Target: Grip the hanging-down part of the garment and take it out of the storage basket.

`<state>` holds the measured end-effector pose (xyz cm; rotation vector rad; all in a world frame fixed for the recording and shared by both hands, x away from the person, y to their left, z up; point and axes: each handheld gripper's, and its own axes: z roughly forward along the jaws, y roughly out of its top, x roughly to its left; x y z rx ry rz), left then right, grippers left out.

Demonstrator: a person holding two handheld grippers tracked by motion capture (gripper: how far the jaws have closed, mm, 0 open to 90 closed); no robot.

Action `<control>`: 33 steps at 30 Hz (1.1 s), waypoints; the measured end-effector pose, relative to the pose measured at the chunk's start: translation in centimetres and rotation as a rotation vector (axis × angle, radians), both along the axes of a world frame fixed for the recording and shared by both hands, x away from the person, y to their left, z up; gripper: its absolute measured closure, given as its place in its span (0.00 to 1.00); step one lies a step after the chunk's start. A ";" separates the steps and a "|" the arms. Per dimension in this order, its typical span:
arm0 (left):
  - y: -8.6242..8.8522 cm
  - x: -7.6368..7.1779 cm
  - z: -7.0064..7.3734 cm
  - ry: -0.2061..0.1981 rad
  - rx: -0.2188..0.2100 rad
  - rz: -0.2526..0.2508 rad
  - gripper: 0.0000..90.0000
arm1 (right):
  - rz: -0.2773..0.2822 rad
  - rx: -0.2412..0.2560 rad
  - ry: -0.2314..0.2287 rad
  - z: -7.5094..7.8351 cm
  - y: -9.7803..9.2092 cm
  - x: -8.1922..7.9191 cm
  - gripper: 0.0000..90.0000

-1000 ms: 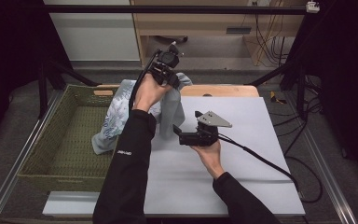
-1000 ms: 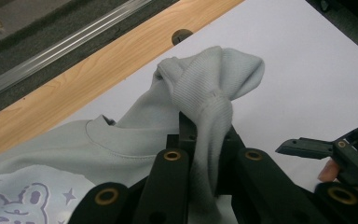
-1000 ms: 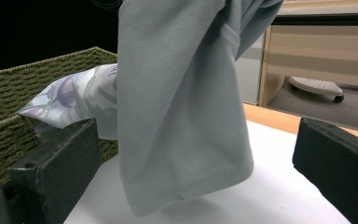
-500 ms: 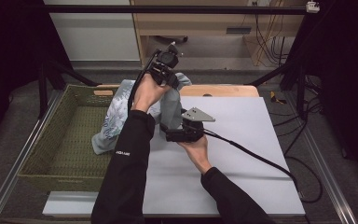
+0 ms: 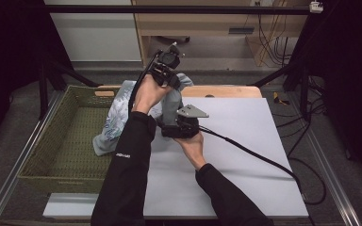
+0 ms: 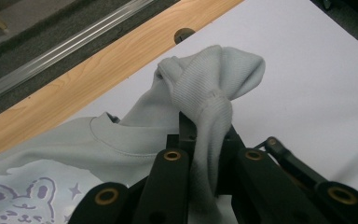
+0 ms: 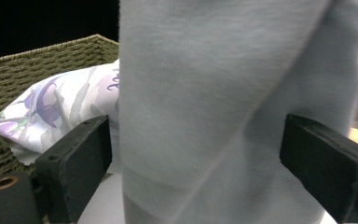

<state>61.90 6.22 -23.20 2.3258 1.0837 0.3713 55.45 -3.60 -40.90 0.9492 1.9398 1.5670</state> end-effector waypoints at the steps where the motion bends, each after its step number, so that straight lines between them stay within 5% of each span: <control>1: 0.1 0.0 0.0 -0.001 -0.003 0.001 0.94 | 0.002 0.020 -0.013 -0.1 0.2 0.1 0.18; 8: 0.4 0.0 0.0 0.000 -0.006 0.008 0.94 | 0.015 0.040 0.021 -0.5 0.3 0.7 0.37; 10: 0.4 0.0 -0.1 0.001 -0.005 0.007 0.94 | 0.020 0.016 -0.007 -0.6 0.2 0.8 0.41; 12: 0.3 -0.1 -0.1 -0.001 -0.003 0.008 0.94 | 0.022 0.020 0.026 -0.5 0.2 0.7 0.51; 13: 0.3 -0.1 -0.1 -0.001 0.001 0.008 0.94 | 0.029 0.016 0.014 -0.6 0.2 0.8 0.62; 17: 0.2 -0.1 -0.1 0.001 0.009 0.008 0.94 | 0.029 0.006 0.006 -0.5 0.4 0.7 0.74; 19: 0.3 -0.1 -0.1 0.002 0.010 0.008 0.94 | 0.023 0.000 0.009 -0.2 0.6 0.4 0.89; 33: 1.0 -0.3 0.2 -0.004 -0.003 0.019 0.94 | 0.017 -0.038 -0.005 0.8 -0.4 -0.3 0.97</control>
